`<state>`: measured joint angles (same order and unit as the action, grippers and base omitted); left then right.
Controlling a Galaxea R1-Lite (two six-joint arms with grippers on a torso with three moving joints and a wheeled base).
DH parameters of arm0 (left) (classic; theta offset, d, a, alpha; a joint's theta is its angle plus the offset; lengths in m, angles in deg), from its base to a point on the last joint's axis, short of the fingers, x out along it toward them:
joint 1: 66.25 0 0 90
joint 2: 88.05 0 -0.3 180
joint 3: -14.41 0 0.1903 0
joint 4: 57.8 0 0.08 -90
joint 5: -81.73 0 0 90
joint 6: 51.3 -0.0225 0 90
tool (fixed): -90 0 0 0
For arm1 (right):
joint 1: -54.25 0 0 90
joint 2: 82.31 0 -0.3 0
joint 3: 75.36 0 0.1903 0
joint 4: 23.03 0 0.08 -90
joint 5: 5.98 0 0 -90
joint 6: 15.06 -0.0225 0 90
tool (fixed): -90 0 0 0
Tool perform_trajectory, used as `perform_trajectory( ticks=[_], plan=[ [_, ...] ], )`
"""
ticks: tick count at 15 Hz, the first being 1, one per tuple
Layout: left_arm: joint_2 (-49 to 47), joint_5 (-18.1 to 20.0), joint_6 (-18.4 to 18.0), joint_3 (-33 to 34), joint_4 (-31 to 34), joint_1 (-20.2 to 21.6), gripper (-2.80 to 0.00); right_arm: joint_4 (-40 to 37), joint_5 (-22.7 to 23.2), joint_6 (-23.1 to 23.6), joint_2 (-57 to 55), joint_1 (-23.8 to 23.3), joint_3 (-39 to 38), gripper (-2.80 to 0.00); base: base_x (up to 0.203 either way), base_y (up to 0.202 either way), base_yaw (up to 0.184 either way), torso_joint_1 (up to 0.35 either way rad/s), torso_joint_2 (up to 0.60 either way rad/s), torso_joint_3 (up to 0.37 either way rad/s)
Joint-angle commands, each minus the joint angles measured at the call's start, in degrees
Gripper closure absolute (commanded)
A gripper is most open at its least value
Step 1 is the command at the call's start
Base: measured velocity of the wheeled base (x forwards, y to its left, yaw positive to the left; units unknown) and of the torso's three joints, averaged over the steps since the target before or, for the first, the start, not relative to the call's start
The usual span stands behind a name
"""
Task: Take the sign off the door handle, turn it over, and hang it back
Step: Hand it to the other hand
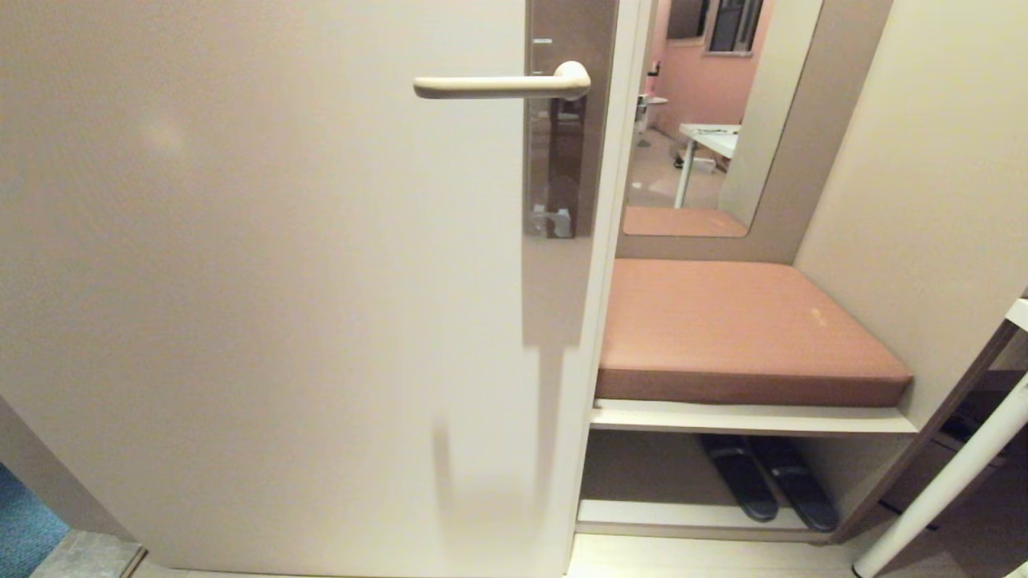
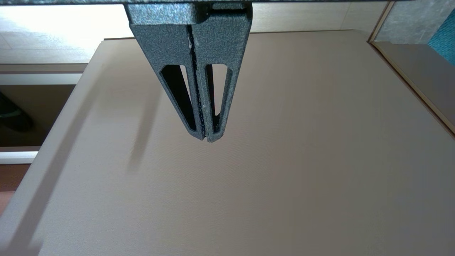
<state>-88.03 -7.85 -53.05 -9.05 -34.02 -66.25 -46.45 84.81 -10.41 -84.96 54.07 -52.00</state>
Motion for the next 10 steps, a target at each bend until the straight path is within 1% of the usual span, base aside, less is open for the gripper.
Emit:
perform_trajectory(
  ticks=[1,10],
  plan=[
    [0.0,0.0,0.0,0.0,0.0,0.0,0.00,-0.1,-0.1,-0.2,2.6,0.0,0.0,0.00,0.000,0.000,0.000,0.000,0.00,0.000],
    [0.0,-0.1,0.0,0.0,0.0,0.0,0.00,-0.1,-0.1,-0.6,2.6,0.0,0.0,0.00,0.000,0.000,0.000,0.000,0.00,0.000]
  ],
)
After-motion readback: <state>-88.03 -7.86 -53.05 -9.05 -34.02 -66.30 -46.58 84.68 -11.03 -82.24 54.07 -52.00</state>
